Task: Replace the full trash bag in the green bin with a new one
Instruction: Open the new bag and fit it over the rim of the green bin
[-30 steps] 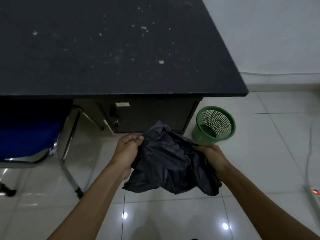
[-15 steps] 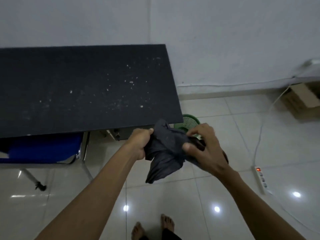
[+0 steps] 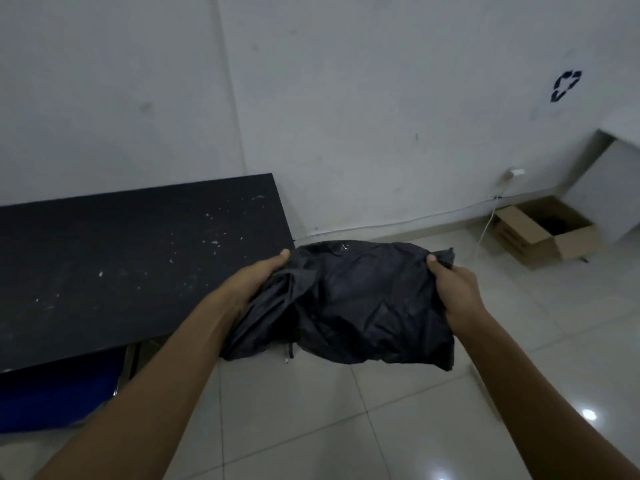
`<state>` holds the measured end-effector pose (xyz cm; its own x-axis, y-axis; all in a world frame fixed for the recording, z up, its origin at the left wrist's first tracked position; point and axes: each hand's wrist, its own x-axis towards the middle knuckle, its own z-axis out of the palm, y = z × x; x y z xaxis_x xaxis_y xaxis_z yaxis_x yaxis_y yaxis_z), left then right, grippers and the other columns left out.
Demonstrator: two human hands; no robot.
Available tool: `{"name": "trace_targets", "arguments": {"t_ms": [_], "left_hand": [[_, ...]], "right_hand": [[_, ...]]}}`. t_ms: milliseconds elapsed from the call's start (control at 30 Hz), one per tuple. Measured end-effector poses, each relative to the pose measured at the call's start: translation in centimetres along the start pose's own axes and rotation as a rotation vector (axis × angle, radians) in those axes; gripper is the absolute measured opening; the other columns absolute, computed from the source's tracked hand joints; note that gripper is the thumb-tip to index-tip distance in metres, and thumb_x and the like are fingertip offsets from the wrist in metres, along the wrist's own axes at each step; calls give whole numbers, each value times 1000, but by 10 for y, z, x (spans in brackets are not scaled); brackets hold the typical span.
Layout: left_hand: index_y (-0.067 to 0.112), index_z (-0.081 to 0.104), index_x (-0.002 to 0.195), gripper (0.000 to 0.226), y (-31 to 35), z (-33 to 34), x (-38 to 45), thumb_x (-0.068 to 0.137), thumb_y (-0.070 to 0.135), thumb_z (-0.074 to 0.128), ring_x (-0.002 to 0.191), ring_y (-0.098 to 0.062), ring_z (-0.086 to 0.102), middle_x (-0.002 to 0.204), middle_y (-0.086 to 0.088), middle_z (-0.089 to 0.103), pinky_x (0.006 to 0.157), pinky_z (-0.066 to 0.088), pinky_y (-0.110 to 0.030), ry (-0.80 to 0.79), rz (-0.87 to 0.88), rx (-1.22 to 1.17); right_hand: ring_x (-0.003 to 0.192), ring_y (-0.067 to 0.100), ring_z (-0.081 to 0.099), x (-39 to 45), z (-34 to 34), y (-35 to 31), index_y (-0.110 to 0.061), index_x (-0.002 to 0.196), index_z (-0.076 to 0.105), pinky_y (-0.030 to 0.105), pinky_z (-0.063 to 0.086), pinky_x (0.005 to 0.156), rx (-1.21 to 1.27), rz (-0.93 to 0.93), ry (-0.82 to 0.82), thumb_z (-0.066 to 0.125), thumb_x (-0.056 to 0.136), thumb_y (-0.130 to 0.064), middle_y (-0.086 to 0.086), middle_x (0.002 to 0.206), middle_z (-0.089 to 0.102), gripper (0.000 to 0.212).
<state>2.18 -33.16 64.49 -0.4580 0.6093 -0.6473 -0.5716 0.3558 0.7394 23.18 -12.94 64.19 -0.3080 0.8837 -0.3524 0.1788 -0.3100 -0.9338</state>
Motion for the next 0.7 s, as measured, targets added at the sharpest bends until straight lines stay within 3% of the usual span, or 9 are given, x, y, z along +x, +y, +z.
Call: {"name": "trace_targets", "arguments": {"t_ms": [67,167,233,300,367,467,533,633,700], "left_hand": [[4,68,104,47,9,18,0,96,46,48,92,-32,66,100,-17,71,76,53,-36,50,20,-82],[3,66,104,40,20,57,6,98,37,44,83,-32,68,97,-21,72,61,54,-34,157,55,-195],[5,66,92,34,25,86,11,98,28,43,74,-30,67,85,-18,73,54,56,-33,165,79,-258],[5,66,91,32,30,116,19,96,27,42,81,-30,66,91,-17,71,64,58,-36,130,103,-322],[4,65,102,41,33,145,29,97,37,42,100,-33,64,111,-18,68,78,55,-41,83,120,-397],[4,59,96,50,33,183,48,98,50,39,91,-31,63,98,-17,65,75,52,-42,68,108,-425],[5,55,92,41,34,205,56,97,43,41,90,-31,61,97,-16,63,80,52,-42,36,108,-364],[6,60,87,17,41,218,69,92,15,46,81,-27,59,86,-13,63,78,50,-37,8,145,-216],[1,64,101,24,47,213,84,87,0,46,77,-25,59,89,-14,64,64,51,-31,64,176,-151]], "right_hand": [[92,32,64,23,-13,-7,1,107,65,42,52,92,8,47,17,65,91,-26,17,103,67,31],[95,30,64,54,-28,-11,0,119,58,35,54,81,-4,45,-21,75,81,-35,19,120,62,54],[115,32,53,70,-36,-16,-10,134,45,38,49,92,-244,-98,89,78,72,-46,17,136,46,79],[119,31,47,74,-45,-25,-17,130,46,41,45,96,-429,-376,232,74,75,-49,14,134,43,70],[104,22,58,70,-51,-39,-21,114,56,38,51,86,-410,-508,41,67,77,-60,6,117,56,55],[96,16,66,65,-53,-53,-25,110,59,34,57,77,-323,-265,-566,60,73,-73,-1,108,66,60],[95,18,69,75,-56,-53,-19,111,63,32,58,77,-244,-228,-698,76,74,-50,2,106,70,50],[90,28,70,104,-61,-52,-6,96,71,33,58,77,-137,-240,-540,76,80,-8,11,94,73,17],[91,33,69,124,-66,-51,-3,94,71,34,58,76,-60,-156,-471,68,85,-3,16,94,73,9]]}}
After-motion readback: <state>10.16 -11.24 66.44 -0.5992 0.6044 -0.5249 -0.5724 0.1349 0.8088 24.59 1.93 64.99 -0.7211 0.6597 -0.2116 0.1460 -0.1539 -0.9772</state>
